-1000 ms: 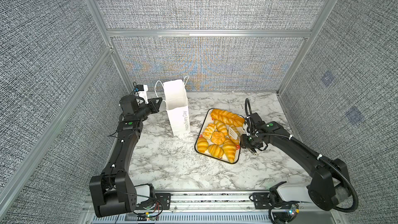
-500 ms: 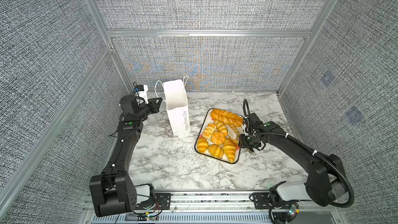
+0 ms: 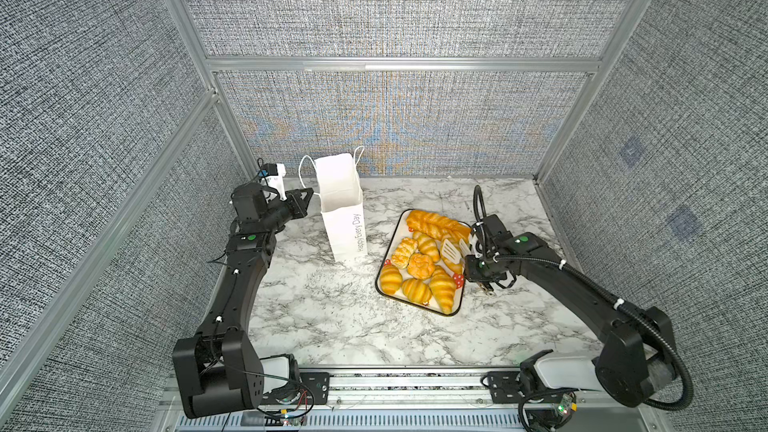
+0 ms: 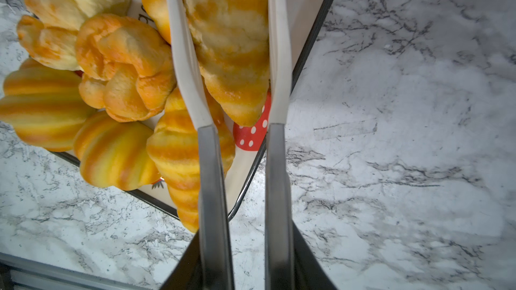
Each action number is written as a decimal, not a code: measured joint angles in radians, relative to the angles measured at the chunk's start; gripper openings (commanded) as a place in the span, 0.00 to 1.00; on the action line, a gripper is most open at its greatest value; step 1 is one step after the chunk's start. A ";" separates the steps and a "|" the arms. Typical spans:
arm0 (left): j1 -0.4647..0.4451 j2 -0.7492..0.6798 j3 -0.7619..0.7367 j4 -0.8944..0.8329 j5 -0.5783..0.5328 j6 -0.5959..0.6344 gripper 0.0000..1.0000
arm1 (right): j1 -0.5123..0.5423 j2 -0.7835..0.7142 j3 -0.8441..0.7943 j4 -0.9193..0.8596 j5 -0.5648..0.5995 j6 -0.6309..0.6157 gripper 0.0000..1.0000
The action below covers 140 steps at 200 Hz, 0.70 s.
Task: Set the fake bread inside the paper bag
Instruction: 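Lower the tongs and pinch a croissant at the tray's far end, then lift the croissant with the tongs and carry it toward the bag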
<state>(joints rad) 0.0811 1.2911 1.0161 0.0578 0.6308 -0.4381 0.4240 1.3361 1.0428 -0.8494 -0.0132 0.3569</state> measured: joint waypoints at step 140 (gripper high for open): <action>0.000 0.000 -0.001 0.000 0.000 -0.006 0.00 | 0.017 -0.082 0.221 0.038 -0.074 0.038 0.34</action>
<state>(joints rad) 0.0814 1.2911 1.0149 0.0578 0.6312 -0.4446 0.4408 1.2545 1.2640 -0.8116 -0.0875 0.3950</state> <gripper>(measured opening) 0.035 0.344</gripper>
